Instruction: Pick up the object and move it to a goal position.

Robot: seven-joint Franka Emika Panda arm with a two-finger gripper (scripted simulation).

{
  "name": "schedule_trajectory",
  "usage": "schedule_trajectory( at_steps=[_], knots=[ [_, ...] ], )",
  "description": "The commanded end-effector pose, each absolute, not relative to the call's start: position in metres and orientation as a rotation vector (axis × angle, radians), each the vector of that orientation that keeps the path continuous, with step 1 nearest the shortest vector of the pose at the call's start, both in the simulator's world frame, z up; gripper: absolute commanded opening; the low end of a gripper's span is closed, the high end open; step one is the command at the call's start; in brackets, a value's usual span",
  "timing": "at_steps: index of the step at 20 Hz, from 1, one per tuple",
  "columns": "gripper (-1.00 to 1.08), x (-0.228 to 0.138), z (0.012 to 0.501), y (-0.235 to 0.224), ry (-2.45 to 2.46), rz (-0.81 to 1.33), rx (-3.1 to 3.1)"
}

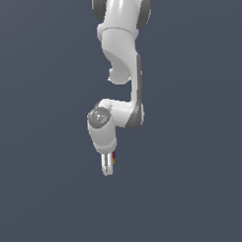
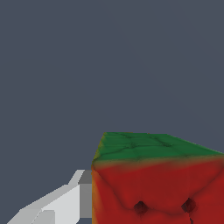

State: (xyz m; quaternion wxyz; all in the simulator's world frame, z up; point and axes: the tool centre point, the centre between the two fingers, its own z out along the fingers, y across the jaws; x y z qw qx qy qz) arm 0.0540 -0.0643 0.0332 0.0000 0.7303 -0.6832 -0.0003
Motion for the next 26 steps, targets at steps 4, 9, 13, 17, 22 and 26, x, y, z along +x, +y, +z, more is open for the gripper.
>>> schedule_trajectory(
  at_steps=[4,9,13,17,22,26],
  knots=[
    [-1.0,0.053,0.037,-0.061,-2.146,-0.001,2.294],
    [-1.0,0.049,0.053,-0.046,-2.146,-0.001,2.295],
    [-1.0,0.043,0.075,-0.025,-2.147,-0.002,2.295],
    [-1.0,0.035,0.106,0.003,-2.147,-0.002,2.295],
    [-1.0,0.028,0.14,0.035,-2.147,-0.001,2.294],
    [-1.0,0.024,0.159,0.052,-2.147,0.0,2.294]
  ],
)
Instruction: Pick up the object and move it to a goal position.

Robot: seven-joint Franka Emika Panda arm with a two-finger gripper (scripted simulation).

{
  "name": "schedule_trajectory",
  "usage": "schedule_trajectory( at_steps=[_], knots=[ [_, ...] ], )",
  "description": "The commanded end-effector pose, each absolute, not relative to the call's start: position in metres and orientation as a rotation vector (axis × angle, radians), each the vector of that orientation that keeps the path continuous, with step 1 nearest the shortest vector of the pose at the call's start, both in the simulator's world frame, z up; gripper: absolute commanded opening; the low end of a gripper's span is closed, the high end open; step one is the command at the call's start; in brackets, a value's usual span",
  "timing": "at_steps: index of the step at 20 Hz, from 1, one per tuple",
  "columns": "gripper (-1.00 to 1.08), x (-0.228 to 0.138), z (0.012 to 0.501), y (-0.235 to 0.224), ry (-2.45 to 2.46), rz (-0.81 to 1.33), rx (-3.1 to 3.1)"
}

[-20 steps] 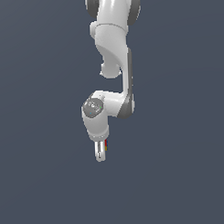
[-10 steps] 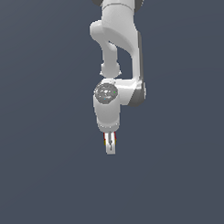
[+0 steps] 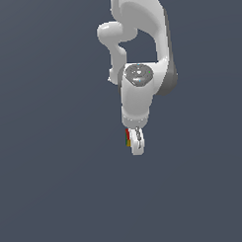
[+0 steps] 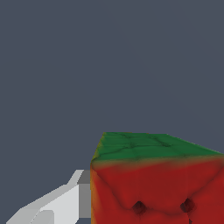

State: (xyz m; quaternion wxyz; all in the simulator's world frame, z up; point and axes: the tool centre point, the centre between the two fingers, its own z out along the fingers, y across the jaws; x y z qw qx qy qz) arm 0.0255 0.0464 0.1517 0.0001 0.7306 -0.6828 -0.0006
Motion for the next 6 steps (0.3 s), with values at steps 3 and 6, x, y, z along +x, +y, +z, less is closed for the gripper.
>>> schedule_trajectory(
  at_steps=[3,6],
  knots=[
    [-1.0,0.0232,0.1676,0.0596,-2.147,0.0,2.294],
    [-1.0,0.0233,0.1702,0.062,-2.147,0.0,2.294]
  ],
)
